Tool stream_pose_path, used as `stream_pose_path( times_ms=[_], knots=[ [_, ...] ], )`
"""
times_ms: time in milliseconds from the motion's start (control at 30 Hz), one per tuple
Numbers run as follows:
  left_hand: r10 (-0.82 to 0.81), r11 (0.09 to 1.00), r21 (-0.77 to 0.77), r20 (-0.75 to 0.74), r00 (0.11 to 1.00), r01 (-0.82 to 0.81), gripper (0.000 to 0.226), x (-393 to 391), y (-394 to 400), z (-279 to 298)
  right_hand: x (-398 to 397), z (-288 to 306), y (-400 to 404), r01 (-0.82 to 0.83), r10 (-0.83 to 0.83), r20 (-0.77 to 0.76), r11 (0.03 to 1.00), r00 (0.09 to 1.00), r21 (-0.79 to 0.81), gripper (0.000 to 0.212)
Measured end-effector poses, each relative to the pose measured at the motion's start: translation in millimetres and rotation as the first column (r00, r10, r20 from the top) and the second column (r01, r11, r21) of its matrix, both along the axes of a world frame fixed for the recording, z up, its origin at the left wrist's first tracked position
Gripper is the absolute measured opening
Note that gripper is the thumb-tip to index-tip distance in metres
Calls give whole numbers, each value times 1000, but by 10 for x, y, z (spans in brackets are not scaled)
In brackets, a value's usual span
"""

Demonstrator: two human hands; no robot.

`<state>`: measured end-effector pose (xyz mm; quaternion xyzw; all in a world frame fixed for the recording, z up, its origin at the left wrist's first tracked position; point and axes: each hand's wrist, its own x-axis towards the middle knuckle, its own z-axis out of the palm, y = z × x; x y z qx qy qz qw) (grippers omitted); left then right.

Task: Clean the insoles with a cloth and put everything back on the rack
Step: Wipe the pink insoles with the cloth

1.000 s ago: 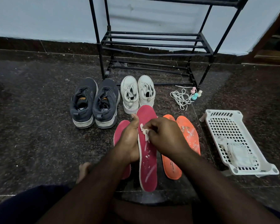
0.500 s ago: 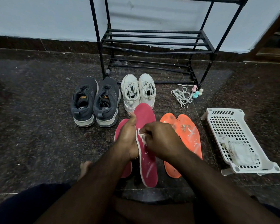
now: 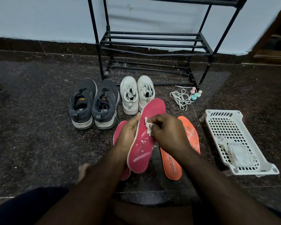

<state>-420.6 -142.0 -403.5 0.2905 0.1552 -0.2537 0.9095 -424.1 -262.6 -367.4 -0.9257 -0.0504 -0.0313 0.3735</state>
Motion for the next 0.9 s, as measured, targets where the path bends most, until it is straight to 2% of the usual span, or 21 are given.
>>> stream_pose_path(
  times_ms=[133, 200, 300, 433, 500, 600, 767, 800, 900],
  knots=[
    [-3, 999, -33, -44, 999, 1, 59, -48, -105, -57, 22, -2, -2, -101, 104, 6, 974, 995, -203, 29],
    [-3, 999, -53, -89, 996, -2, 63, -41, -102, -82, 1, 6, 30, -174, 174, -23, 954, 984, -245, 31],
    [-27, 998, -63, -127, 992, 19, 71, 4, -42, -106, -80, 27, 72, -239, 234, -50, 949, 971, -204, 28],
    [3, 993, -113, -106, 994, -15, 71, -31, -69, -84, -4, -10, 16, -214, 243, 106, 949, 964, -229, 25],
    [2, 992, -128, -109, 994, -16, 67, -35, -72, -72, 3, -14, 24, -231, 263, 108, 943, 959, -239, 25],
    [-11, 995, -100, -113, 994, 0, 65, -13, -7, -44, -83, 7, 64, -342, 361, 81, 922, 929, -183, 31],
    [-11, 998, -65, -74, 997, 6, 81, -32, -30, -5, -99, 9, 42, -297, 299, 40, 953, 953, -61, 9],
    [-9, 997, -77, -85, 996, 3, 79, -37, -39, -23, -107, -1, 54, -292, 296, 53, 954, 954, -69, 5],
    [14, 993, -112, -90, 996, -24, 62, -66, -47, -5, -91, -32, 73, -268, 281, 121, 957, 952, -114, 17]
  ],
)
